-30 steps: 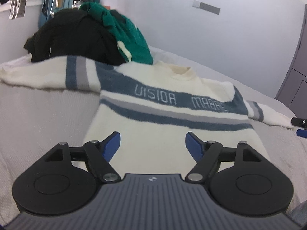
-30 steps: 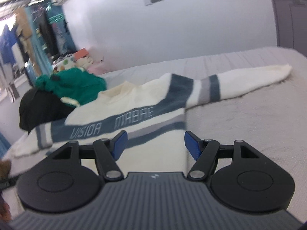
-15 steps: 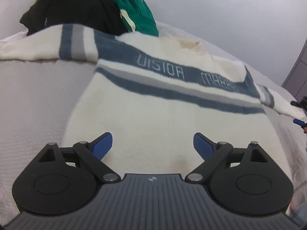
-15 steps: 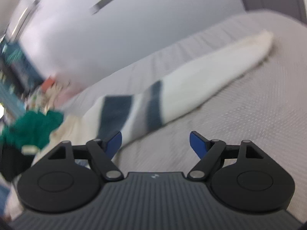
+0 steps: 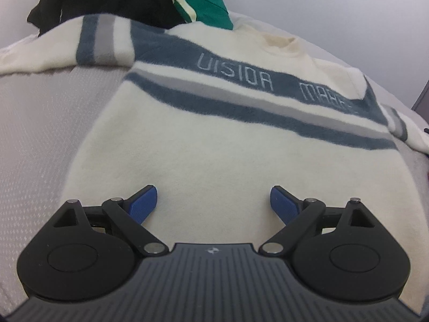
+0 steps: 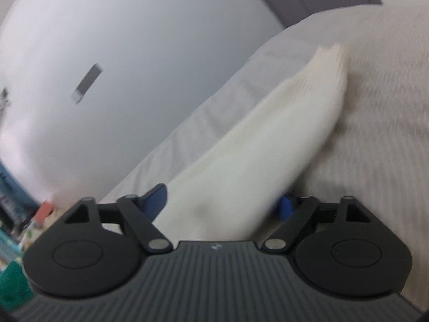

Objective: Fold large clothes
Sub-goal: 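Grasp the sweater sleeve cuff with the right tool and lift it, then fold the held sleeve across the sweater front with the right tool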

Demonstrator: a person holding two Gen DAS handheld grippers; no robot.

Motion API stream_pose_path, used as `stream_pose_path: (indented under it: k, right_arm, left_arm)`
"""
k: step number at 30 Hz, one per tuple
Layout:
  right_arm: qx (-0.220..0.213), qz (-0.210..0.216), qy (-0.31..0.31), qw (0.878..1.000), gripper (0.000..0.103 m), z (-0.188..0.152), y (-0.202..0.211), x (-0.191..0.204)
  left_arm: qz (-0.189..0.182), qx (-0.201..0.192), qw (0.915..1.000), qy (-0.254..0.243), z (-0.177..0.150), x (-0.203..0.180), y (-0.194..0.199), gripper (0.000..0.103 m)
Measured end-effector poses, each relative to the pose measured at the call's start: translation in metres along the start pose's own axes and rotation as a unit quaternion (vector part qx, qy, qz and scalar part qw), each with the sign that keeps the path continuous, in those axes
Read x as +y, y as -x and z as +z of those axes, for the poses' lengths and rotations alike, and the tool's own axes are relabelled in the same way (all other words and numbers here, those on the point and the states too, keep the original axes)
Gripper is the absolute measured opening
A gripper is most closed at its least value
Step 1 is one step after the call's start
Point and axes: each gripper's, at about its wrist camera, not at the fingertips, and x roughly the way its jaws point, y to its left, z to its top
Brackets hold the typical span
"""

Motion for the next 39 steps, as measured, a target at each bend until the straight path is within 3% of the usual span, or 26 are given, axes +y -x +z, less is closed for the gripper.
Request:
stream_pose_path:
  k: [2,4,5,6,9,14,20,27,30,34,37,39]
  right_arm:
    - [-0.014,-0.014,0.003,1.0,0.072,0.008,-0.008,-0.004]
    - [-0.027,-0.037,0.004,0.999,0.053,0.016,-0.015,-0.007]
    - [-0.031,-0.058,0.004,0.998,0.029,0.02,-0.018,-0.009]
    - [-0.029,-0.071,-0.001,0.997,0.018,0.022,-0.02,-0.011]
    - [-0.03,-0.074,0.013,0.997,0.014,0.028,-0.016,-0.009]
    - [-0.055,-0.051,0.07,0.995,0.011,0.033,0.013,0.03]
    - [-0.086,0.025,0.164,0.982,0.011,0.034,0.08,0.122]
    - [-0.106,0.119,0.281,0.947,0.011,-0.006,0.171,0.247]
    - [-0.107,0.164,0.33,0.923,0.011,-0.04,0.211,0.296]
    - [-0.104,0.22,0.389,0.888,0.011,-0.082,0.234,0.345]
    - [-0.092,0.26,0.428,0.861,0.011,-0.119,0.242,0.368]
    - [-0.058,0.28,0.444,0.849,0.011,-0.151,0.245,0.379]
  left_arm:
    - [0.004,-0.005,1.0,-0.005,0.002,-0.003,-0.003,0.094]
    - [0.013,-0.014,0.9997,-0.018,0.002,-0.008,-0.004,0.094]
    - [0.018,-0.017,0.9994,-0.026,0.002,-0.01,-0.005,0.094]
    - [0.021,-0.017,0.9992,-0.031,0.003,-0.012,-0.006,0.094]
    - [0.025,-0.018,0.9989,-0.036,0.005,-0.016,-0.008,0.094]
    - [0.007,-0.013,0.9979,-0.063,0.024,-0.015,0.0,0.094]
    - [-0.035,-0.023,0.9982,-0.043,0.053,0.002,0.015,0.094]
    - [-0.05,-0.049,0.9975,-0.006,0.065,0.03,0.031,0.094]
    - [-0.041,-0.074,0.9964,0.005,0.07,0.047,0.042,0.094]
    - [-0.032,-0.101,0.9934,0.043,0.076,0.08,0.056,0.094]
    - [-0.042,-0.096,0.9905,0.089,0.073,0.103,0.058,0.094]
    - [-0.042,-0.085,0.9891,0.113,0.069,0.114,0.055,0.094]
